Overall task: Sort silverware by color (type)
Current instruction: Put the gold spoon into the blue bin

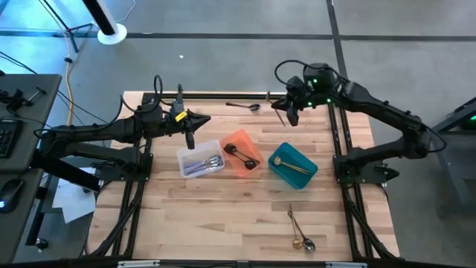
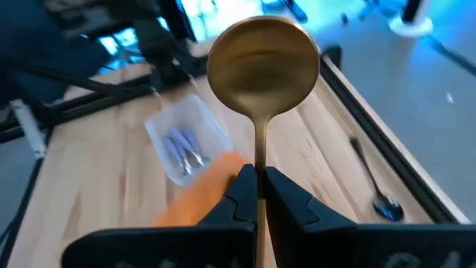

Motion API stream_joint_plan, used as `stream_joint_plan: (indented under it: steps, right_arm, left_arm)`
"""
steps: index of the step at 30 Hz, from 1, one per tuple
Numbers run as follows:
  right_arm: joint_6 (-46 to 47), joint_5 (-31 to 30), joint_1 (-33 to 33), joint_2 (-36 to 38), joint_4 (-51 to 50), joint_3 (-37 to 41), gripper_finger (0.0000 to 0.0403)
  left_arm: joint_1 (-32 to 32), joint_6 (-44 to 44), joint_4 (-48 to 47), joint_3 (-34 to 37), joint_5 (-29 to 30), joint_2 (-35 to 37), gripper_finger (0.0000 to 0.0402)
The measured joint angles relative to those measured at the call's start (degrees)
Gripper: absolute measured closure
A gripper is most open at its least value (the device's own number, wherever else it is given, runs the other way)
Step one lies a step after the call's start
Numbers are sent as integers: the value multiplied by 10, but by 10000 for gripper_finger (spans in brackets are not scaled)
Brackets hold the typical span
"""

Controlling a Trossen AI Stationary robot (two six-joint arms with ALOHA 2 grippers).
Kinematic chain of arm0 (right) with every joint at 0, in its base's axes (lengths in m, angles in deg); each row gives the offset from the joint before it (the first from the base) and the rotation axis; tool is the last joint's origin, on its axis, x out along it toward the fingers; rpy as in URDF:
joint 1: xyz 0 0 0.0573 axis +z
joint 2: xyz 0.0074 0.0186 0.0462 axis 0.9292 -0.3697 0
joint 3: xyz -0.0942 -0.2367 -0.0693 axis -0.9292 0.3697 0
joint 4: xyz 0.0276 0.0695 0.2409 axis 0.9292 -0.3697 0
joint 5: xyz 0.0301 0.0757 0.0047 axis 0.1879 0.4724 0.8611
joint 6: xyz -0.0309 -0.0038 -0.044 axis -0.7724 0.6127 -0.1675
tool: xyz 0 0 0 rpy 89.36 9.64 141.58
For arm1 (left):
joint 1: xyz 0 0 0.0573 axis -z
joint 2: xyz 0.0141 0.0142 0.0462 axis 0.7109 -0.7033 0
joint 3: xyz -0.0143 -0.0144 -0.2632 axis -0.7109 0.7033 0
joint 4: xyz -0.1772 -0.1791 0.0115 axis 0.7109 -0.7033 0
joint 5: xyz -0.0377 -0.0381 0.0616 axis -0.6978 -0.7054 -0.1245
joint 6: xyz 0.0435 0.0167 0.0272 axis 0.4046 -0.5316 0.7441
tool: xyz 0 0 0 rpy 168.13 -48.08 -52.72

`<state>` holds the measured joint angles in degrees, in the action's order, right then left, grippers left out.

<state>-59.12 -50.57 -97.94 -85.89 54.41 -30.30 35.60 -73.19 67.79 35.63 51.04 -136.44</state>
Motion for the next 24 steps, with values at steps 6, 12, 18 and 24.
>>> stream_joint_plan:
  steps: [6, 12, 18, 24]
  right_arm:
    - [-27, 0, 47, 11, 45, 0, 403]
    - [4, 0, 68, 54, 176, 84, 403]
    - [117, -1, 74, 125, 376, 244, 403]
    - [121, -2, 106, 138, 465, 316, 403]
  left_arm:
    - [0, -1, 2, 0, 0, 0, 401]
    - [0, -1, 3, 0, 0, 0, 401]
    - [0, -1, 7, 0, 0, 0, 401]
    - [0, 0, 20, 0, 0, 0, 401]
